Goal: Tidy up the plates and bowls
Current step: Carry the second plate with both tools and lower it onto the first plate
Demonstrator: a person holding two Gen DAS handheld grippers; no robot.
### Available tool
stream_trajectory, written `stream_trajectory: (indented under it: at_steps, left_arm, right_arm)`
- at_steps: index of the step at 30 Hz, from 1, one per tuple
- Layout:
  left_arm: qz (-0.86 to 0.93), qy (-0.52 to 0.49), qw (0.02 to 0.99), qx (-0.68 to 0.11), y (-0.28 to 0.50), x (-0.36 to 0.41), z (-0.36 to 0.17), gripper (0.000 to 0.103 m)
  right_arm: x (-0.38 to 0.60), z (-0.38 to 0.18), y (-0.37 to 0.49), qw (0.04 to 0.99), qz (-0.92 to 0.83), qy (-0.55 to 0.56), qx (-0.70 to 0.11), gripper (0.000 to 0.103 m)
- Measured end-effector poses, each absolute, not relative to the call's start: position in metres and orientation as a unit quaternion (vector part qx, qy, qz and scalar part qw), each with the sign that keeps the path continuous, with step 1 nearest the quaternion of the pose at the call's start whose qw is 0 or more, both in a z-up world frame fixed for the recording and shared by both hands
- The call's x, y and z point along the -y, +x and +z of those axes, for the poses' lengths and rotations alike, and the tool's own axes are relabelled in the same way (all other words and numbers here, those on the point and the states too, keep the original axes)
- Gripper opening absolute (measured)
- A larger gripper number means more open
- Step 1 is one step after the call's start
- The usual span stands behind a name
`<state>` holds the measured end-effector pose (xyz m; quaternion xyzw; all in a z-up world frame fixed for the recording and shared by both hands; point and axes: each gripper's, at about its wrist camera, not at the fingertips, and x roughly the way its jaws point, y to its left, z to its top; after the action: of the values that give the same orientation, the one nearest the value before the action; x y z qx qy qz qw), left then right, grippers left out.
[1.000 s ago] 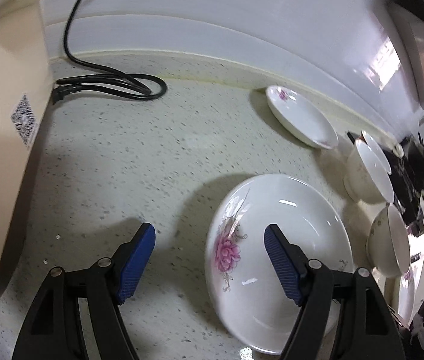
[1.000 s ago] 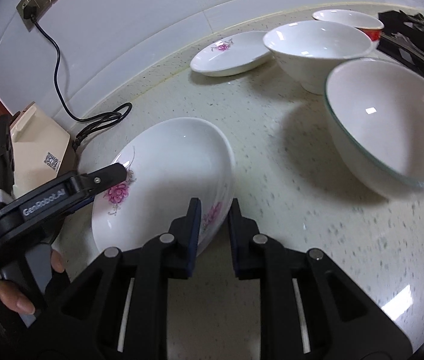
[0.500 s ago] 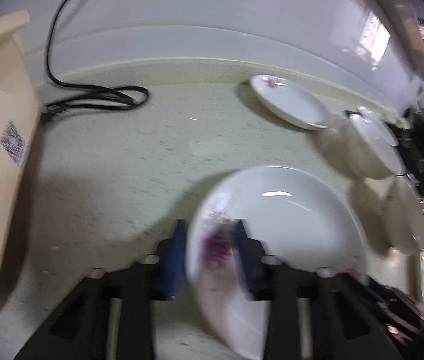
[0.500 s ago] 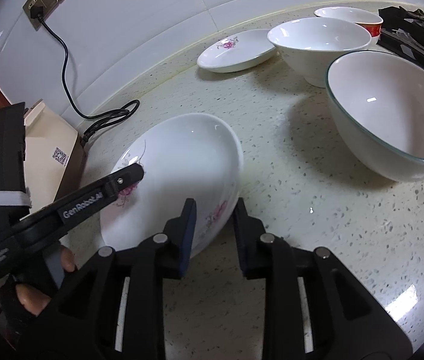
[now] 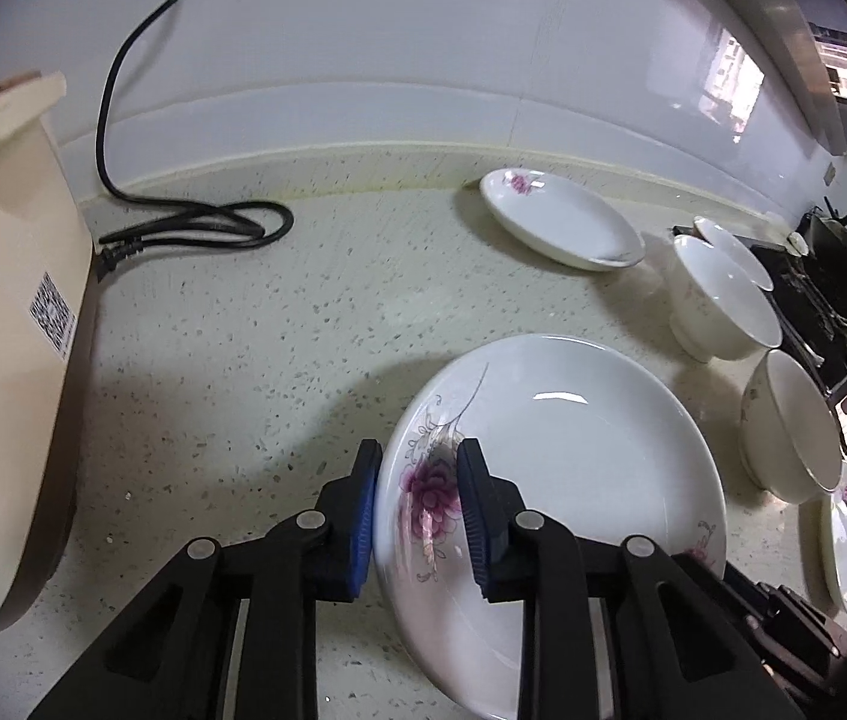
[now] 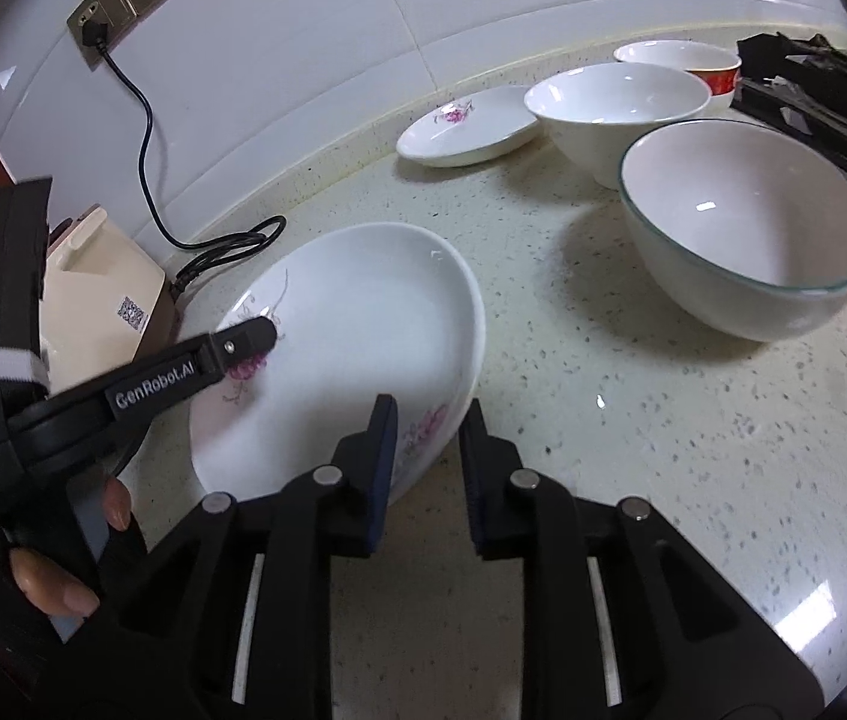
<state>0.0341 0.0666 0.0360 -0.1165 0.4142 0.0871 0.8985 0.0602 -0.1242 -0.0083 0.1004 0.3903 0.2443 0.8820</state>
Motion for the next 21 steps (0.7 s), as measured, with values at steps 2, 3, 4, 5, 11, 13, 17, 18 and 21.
stream_trajectory:
  at_steps: [2, 3, 4, 5, 11, 13, 17, 18, 21]
  left_arm:
    - [0.084, -0.115, 0.9, -0.411, 0.032, -0.064, 0.039, 0.027]
    - [0.08, -0.117, 0.901, -0.41, 0.031, -0.062, 0.041, 0.027]
    - [0.077, -0.118, 0.902, -0.407, 0.029, -0.06, 0.044, 0.027]
    - [0.075, -0.117, 0.903, -0.406, 0.03, -0.06, 0.045, 0.027]
    - [0.048, -0.112, 0.918, -0.377, 0.018, -0.041, 0.063, 0.027]
    - [0.039, -0.113, 0.921, -0.371, 0.015, -0.035, 0.068, 0.027]
    - [0.021, -0.111, 0.927, -0.358, 0.008, -0.019, 0.075, 0.027]
    - [0.017, -0.108, 0.928, -0.356, 0.006, -0.015, 0.077, 0.027]
    - [0.005, -0.103, 0.933, -0.345, 0.0, 0.0, 0.082, 0.027]
  right_arm:
    - [0.127, -0.007, 0.054, 0.885, 0.239, 0.105, -0.386, 0.024]
    - [0.128, -0.005, 0.051, 0.886, 0.235, 0.108, -0.383, 0.024]
    - [0.13, -0.004, 0.048, 0.888, 0.232, 0.111, -0.38, 0.024]
    - [0.132, -0.001, 0.044, 0.891, 0.229, 0.113, -0.376, 0.024]
    - [0.152, 0.021, 0.027, 0.906, 0.211, 0.128, -0.344, 0.024]
    - [0.16, 0.027, 0.021, 0.91, 0.205, 0.133, -0.336, 0.024]
    - [0.175, 0.035, 0.011, 0.916, 0.193, 0.139, -0.325, 0.024]
    - [0.178, 0.037, 0.008, 0.917, 0.189, 0.14, -0.323, 0.024]
    - [0.191, 0.04, -0.002, 0.921, 0.181, 0.145, -0.314, 0.024]
